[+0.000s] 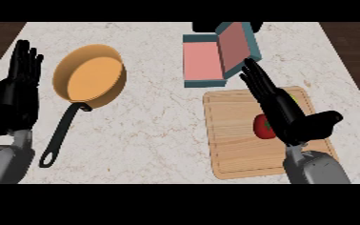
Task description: Pick the tomato from the cutting board and place it in the cardboard box
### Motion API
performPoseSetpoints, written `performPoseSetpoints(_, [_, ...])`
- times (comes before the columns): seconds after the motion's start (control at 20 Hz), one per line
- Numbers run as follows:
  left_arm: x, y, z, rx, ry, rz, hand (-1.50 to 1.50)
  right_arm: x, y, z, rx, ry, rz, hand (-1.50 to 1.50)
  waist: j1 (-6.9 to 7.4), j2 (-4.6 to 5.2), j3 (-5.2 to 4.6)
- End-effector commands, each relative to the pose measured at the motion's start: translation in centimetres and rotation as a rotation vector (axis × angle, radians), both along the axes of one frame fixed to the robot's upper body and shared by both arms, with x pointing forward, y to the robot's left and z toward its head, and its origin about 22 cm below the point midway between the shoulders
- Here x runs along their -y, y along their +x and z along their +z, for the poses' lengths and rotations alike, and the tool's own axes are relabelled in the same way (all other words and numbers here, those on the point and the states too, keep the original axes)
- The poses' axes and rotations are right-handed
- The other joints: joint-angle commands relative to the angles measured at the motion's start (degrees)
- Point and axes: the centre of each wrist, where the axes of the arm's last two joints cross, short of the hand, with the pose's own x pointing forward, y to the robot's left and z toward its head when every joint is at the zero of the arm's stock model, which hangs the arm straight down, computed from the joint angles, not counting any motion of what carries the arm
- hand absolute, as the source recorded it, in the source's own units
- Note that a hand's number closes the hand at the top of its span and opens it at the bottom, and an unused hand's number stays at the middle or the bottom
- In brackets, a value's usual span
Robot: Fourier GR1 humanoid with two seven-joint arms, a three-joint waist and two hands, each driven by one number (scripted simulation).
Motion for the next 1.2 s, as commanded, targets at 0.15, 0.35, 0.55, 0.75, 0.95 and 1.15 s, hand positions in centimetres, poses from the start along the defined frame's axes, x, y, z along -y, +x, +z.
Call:
performPoseSetpoints(0.15, [-0.2,-2.7,-3.9,-0.194,0.120,-0.046,0.00,3.2,3.3,3.8,0.265,0.057,-0.248,-1.50,1.11,1.50,1.78])
performPoseSetpoints(0.35, [-0.1,-4.2,-6.3,-0.316,0.139,-0.056,0.00,11.0,2.2,2.6,0.246,-0.522,-0.577,1.50,-1.15,2.11,1.13])
performPoseSetpoints(0.55, [1.8,-5.0,-7.2,-0.363,0.160,-0.109,0.00,7.3,2.1,-1.6,0.197,-0.104,-0.851,-1.50,0.44,1.50,1.80])
performPoseSetpoints(0.75, [3.5,-3.8,-6.0,-0.368,0.166,-0.096,0.00,9.0,0.4,-2.2,0.253,-0.237,-0.736,-1.50,0.31,1.33,1.70])
performPoseSetpoints(0.95, [2.5,-4.9,-6.5,-0.371,0.158,-0.114,0.00,11.5,0.1,-0.7,0.174,-0.608,-0.625,-1.50,0.81,1.18,1.55])
performPoseSetpoints(1.15, [1.7,-4.4,-6.4,-0.374,0.157,-0.084,0.00,13.3,-0.5,2.8,0.052,-0.826,-0.492,-1.50,0.14,1.19,1.45])
